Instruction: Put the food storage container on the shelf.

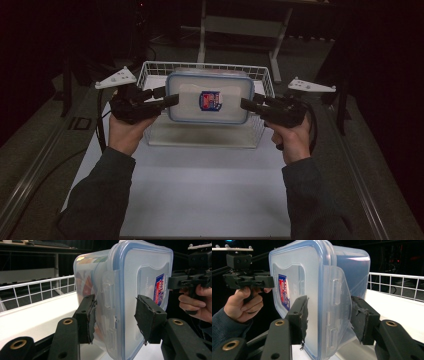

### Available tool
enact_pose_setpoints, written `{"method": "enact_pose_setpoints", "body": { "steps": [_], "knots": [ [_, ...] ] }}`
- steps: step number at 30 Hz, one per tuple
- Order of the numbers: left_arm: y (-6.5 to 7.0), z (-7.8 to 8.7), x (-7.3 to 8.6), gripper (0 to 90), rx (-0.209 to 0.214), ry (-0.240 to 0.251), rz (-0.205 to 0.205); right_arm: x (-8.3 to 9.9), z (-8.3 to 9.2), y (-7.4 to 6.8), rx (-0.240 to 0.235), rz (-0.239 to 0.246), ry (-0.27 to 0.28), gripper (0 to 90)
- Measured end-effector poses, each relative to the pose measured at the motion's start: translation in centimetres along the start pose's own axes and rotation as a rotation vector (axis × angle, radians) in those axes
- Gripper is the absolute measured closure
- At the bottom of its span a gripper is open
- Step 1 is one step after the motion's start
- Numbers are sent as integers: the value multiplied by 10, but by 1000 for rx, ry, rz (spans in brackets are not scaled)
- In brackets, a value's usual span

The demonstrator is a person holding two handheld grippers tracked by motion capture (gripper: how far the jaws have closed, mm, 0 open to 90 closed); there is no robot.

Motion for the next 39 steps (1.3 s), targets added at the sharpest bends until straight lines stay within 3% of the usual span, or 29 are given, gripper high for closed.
{"method": "enact_pose_setpoints", "body": {
  "steps": [25,39],
  "knots": [
    [-38,-31,11,509,-16,-47,103,5,-32,36,48,-103,-56,484],
    [-44,-38,13,505,-21,-43,148,9,-37,48,54,-149,-64,481]
  ]
}}
Point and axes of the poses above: each handheld gripper's, and its own axes: z roughly backward along the jaws, x roughly out of its underside, y roughly to its right, the point moved 1 cm from there along -z, roughly forward along the jaws, and after that the axes turned 1 degree about y, right-handed, at the moved point
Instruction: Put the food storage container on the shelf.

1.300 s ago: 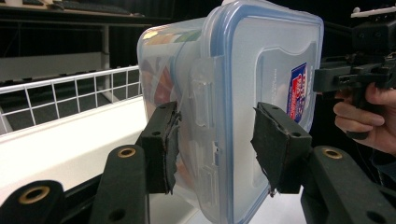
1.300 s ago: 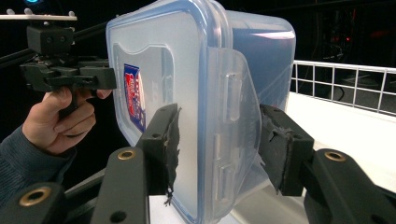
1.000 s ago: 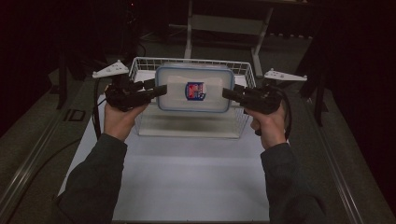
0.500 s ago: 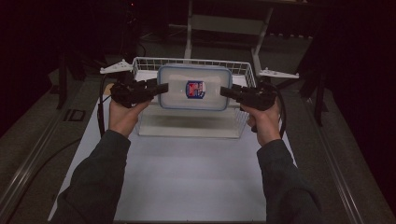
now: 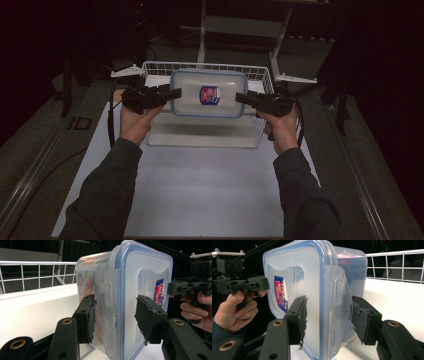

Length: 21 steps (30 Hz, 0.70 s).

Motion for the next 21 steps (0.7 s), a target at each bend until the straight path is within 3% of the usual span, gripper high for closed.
{"method": "enact_pose_setpoints", "body": {
  "steps": [6,10,13,14,16,18,20,21],
  "knots": [
    [-3,-3,-3,497,-18,9,50,-3,-3,5,-7,-53,3,481],
    [1,-8,-2,505,-81,-21,11,-5,-7,7,7,-50,7,471],
    [6,-17,3,458,-172,-85,-51,-7,-12,6,62,-25,-11,416],
    [4,-19,4,436,-163,-80,-25,-7,-13,6,81,-26,-15,397],
    [0,-19,5,446,-141,-57,11,-9,-15,11,76,-50,-12,387],
    [-1,-19,3,444,-133,-32,35,-11,-17,12,126,-32,3,409],
    [0,-17,1,467,-132,-4,33,-14,-19,11,196,-20,1,391],
    [1,-17,-1,470,-156,1,28,-15,-21,10,222,-11,3,397]
  ]
}}
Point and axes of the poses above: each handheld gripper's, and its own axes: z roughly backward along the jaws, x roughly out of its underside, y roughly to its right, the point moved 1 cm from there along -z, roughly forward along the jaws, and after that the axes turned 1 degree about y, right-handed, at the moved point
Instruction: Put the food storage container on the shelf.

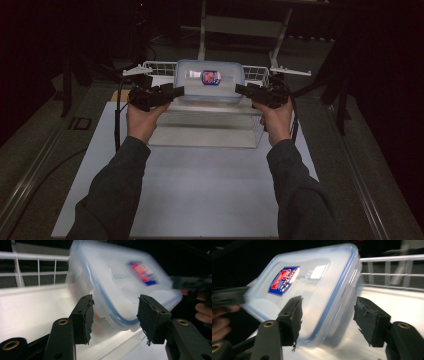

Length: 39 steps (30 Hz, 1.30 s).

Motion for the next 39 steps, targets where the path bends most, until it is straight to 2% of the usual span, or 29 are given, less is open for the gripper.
{"method": "enact_pose_setpoints", "body": {
  "steps": [1,2,4,5,7,9,14,17,20,21,22,25,28,31,34,35,37,39],
  "knots": [
    [1,1,-1,472,-42,4,-13,-1,-1,-1,15,11,-1,397],
    [1,2,-1,467,-61,12,-14,-1,-1,-2,27,17,13,395],
    [-1,4,0,463,-58,18,-2,0,0,-6,64,43,21,381],
    [-2,5,1,460,-65,15,-11,1,1,-7,70,57,26,381],
    [-3,8,2,458,-69,10,-33,1,5,-11,74,91,29,391],
    [-3,11,3,458,-70,5,-54,1,9,-15,85,148,22,399],
    [-1,22,3,459,-77,20,-76,1,19,-24,88,255,-18,415],
    [3,30,6,459,-75,29,-102,6,26,-32,65,317,-46,414],
    [10,39,9,459,-76,31,-157,11,32,-37,45,349,-62,413],
    [10,39,9,459,-76,31,-157,12,34,-39,43,360,-67,413],
    [17,46,12,459,-77,29,-198,14,37,-41,34,369,-70,413],
    [24,55,17,458,-69,20,-241,18,45,-48,21,405,-78,413],
    [28,63,22,456,-56,11,-262,23,53,-56,-4,442,-94,408],
    [29,73,33,455,-36,10,-269,32,61,-64,-26,473,-103,401],
    [26,81,44,453,-41,3,-264,45,68,-69,-37,498,-114,398],
    [26,81,44,453,-41,3,-264,50,71,-70,-43,503,-111,397],
    [20,92,59,452,-42,-1,-254,60,78,-71,-47,514,-104,393],
    [19,94,62,448,-36,-5,-247,70,86,-70,-41,530,-86,387]
  ]
}}
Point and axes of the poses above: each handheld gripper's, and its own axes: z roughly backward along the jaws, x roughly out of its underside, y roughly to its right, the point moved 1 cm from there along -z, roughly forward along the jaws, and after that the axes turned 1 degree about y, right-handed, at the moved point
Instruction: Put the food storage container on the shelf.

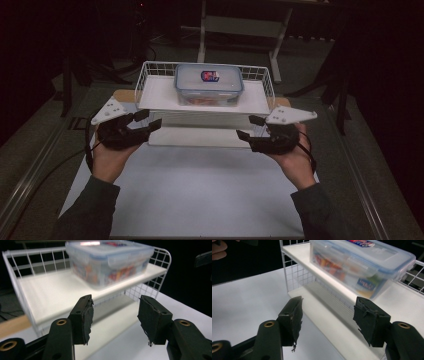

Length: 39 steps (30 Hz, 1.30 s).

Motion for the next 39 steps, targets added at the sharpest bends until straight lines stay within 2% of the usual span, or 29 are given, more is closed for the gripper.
{"method": "enact_pose_setpoints", "body": {
  "steps": [1,6,10,13,16,22,28,31,36,39],
  "knots": [
    [-1,7,12,447,4,-7,6,9,5,-2,9,8,11,384],
    [3,19,38,444,-12,-31,-3,36,19,-6,28,-17,15,378],
    [7,31,58,442,-24,-28,-5,57,31,-10,50,-43,20,376],
    [8,39,70,441,-38,-22,1,71,40,-12,64,-75,39,376],
    [11,45,79,441,-47,-14,3,82,46,-14,81,-87,39,376],
    [13,54,100,437,-47,-8,16,100,55,-20,122,-82,54,374],
    [13,61,118,435,-70,-37,13,120,63,-24,145,-117,94,370],
    [13,66,123,434,-75,-23,22,131,68,-24,159,-147,93,358],
    [16,75,129,433,-92,13,-6,147,73,-21,178,-200,87,335],
    [16,79,130,422,-98,44,-14,153,77,-21,186,-200,86,315]
  ]
}}
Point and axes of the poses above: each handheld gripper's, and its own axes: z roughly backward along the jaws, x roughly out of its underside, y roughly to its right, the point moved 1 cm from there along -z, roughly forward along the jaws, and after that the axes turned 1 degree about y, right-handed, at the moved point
